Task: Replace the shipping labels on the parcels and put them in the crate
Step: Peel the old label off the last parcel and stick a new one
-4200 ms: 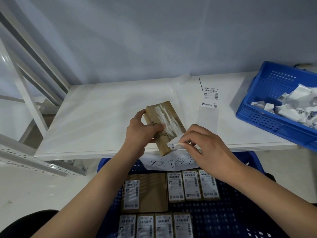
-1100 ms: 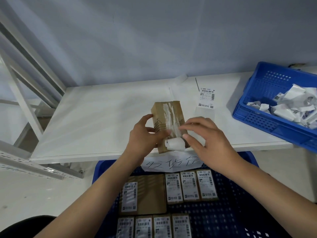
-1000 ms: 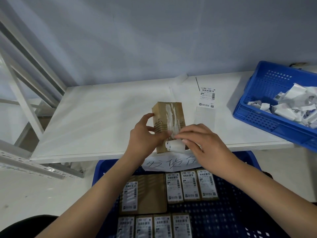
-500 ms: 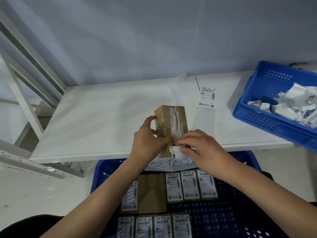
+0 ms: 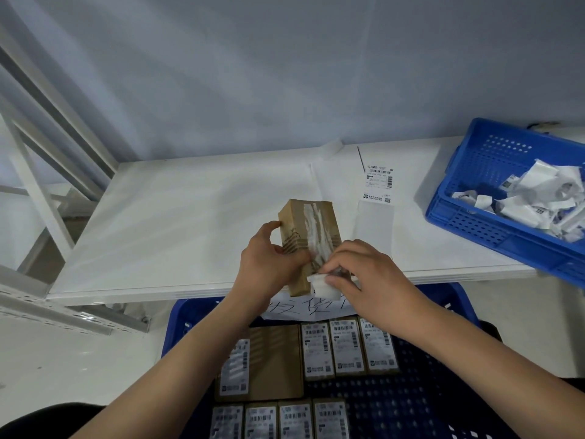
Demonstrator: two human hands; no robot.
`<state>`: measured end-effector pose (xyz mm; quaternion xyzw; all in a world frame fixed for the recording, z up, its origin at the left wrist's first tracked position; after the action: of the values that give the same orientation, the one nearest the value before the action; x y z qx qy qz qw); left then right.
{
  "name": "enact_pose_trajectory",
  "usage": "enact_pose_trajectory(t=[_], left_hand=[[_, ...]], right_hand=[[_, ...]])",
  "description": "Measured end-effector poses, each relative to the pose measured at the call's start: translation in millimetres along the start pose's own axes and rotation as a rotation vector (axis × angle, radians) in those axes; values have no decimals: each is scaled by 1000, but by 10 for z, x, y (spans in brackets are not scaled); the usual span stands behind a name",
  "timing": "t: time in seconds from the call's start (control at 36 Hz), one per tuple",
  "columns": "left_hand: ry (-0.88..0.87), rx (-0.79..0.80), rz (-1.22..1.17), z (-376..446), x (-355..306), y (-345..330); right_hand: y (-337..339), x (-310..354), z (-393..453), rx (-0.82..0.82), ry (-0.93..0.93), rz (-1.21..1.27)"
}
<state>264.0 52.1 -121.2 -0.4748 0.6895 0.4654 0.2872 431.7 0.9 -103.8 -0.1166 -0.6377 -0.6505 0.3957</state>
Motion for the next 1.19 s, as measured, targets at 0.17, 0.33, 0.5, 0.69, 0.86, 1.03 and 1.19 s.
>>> enact_pose_trajectory(t=[0.17,0.33,0.5,0.69,0.86,1.03,1.19], left_hand=[[30,9,-50,36,37,22],[58,22,-76,55,52,25],[84,31,-116,74,59,46],[115,38,-171,85,50,74],[110,36,-187,90,42,76],[118,-84,-190,192,100,248],[101,-120,-313,234,102,410]], right_hand=[[-4,39,-7,-2,20,-23],[-3,83,-16,-7,29,-37],[7,98,-21,-19,33,-20],[20,134,-37,-39,66,-20],[37,153,-59,-64,84,-33],[84,212,-77,-61,54,1],[253,172,-89,-125,43,42]])
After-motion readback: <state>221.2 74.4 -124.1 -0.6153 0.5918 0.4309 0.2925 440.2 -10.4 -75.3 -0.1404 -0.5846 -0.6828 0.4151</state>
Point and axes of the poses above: each hand's wrist, its own z-axis towards the middle knuckle, its own y-axis out of the back of the hand, x = y × z, the point moved 5 cm from there along z, towards the middle knuckle, and after that the axes turned 5 degrees about y, right-handed, at the moved point
